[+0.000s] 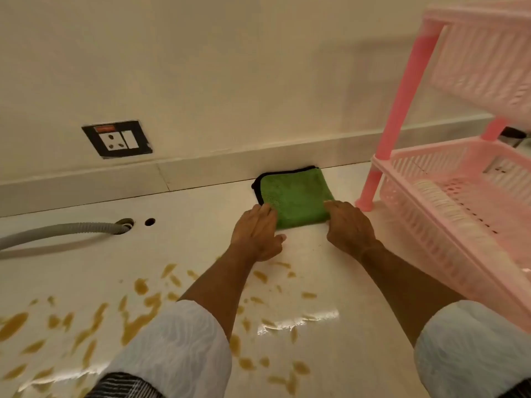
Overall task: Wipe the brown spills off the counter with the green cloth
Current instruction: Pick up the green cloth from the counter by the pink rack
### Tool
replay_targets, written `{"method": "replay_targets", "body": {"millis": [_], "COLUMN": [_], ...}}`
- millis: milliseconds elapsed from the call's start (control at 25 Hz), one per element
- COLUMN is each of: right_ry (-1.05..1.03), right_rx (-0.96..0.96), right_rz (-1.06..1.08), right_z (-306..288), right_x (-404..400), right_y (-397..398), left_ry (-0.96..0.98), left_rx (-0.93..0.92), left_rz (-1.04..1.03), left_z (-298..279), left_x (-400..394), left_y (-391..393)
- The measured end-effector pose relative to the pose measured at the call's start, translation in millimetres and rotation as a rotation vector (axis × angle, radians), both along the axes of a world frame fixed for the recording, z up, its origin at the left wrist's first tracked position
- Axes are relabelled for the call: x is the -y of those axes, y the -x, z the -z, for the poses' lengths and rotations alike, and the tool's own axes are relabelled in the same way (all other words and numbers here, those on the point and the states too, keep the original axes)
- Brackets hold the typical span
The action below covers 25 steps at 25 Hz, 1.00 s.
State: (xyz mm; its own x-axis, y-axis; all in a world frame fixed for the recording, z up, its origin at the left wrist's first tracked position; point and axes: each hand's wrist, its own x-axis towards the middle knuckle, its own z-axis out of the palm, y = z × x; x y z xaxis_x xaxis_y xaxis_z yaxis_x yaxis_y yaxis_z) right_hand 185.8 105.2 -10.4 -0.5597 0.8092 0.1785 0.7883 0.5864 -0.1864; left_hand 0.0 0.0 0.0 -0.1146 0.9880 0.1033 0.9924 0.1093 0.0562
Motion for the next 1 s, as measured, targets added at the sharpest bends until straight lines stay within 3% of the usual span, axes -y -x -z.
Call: {"method": "replay_targets", "body": {"millis": [200,640,1000], "right_ry": [0.025,-0.053,-0.164], "right_rx": [0.085,0.121,0.028], "right_rz": [0.000,-0.078,-0.119], "right_z": [9.4,5.8,-64.9], "right_x": [-17.8,-27.4,-33.5], "right_y": [0.0,0.1,11.6], "left_ry": [0.055,0.015,-0.121], "left_rx": [0.057,-0.083,0.042], "left_rz": [-0.010,0.022,-0.064], "left_z": [9.0,8.2,-57.7], "left_x": [-19.4,-30.0,-33.9], "left_y": [5.2,3.7,34.6]}}
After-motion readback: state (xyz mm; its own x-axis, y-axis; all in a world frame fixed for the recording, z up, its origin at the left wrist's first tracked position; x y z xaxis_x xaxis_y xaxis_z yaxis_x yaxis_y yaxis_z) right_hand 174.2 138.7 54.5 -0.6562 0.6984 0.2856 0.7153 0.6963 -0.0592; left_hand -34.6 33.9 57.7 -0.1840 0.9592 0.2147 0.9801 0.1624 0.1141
